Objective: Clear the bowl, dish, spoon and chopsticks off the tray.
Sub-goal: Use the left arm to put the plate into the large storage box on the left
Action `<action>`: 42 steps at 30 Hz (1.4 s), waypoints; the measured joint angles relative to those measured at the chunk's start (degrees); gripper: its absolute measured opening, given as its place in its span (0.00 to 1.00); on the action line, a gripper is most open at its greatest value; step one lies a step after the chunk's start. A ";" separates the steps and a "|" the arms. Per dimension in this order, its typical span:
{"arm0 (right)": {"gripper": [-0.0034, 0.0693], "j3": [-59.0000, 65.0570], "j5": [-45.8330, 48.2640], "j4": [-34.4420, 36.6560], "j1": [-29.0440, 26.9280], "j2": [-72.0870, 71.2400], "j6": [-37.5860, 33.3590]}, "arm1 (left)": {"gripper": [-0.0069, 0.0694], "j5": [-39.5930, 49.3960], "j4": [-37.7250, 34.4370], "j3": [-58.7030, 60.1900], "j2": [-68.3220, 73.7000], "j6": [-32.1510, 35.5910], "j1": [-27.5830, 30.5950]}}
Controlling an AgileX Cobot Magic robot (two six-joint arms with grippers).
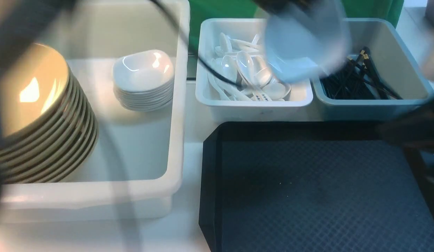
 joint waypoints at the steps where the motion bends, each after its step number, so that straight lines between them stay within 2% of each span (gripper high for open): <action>1: 0.11 -1.29 -0.17 0.53 0.77 1.35 -0.38 | 0.09 0.17 0.00 2.36 -2.29 -0.24 2.88; 2: 0.11 -3.27 -0.73 1.10 2.16 3.10 -0.87 | 0.09 0.54 0.00 5.84 -4.69 -0.55 7.13; 3: 0.11 -3.54 -0.81 1.11 2.36 3.61 -0.96 | 0.09 0.67 0.00 6.33 -5.40 -0.64 7.75; 5: 0.11 -5.43 -1.75 1.37 4.15 5.60 -1.25 | 0.09 1.08 -0.51 11.96 -8.62 -0.85 15.05; 6: 0.11 -5.43 -1.75 1.37 4.31 5.77 -1.25 | 0.09 1.10 -0.51 12.39 -8.62 -0.85 15.64; 7: 0.11 -6.21 -3.02 1.65 5.45 6.88 -1.30 | 0.09 1.22 -1.18 15.49 -9.69 -0.78 20.04; 10: 0.11 -6.39 -3.71 1.71 6.26 8.17 -1.30 | 0.09 -0.68 -3.43 20.18 -9.72 1.28 27.14; 14: 0.11 -6.39 -3.71 1.76 6.26 8.75 -1.11 | 0.09 -7.24 -7.07 21.98 -6.95 3.26 31.94; 19: 0.11 -6.39 -3.71 1.76 6.26 8.75 -1.11 | 0.09 -16.54 -9.28 22.06 -0.60 4.85 33.22; 23: 0.11 -6.39 -3.71 1.76 6.26 8.75 -1.11 | 0.09 -21.87 -9.94 22.38 4.99 6.56 32.04; 26: 0.11 -6.39 -3.64 1.76 6.26 8.75 -1.11 | 0.10 -23.93 -8.88 22.44 7.65 6.75 30.97; 30: 0.11 -6.39 -3.46 1.65 6.26 8.75 -1.11 | 0.17 -25.17 -5.87 22.44 9.22 6.80 30.31; 39: 0.11 -6.39 -3.46 1.55 6.26 8.75 -1.11 | 0.80 -21.34 1.84 19.58 9.66 6.86 28.13; 42: 0.11 -6.39 -3.46 1.55 6.26 8.75 -1.11 | 0.94 -17.58 2.95 14.83 9.66 6.49 27.36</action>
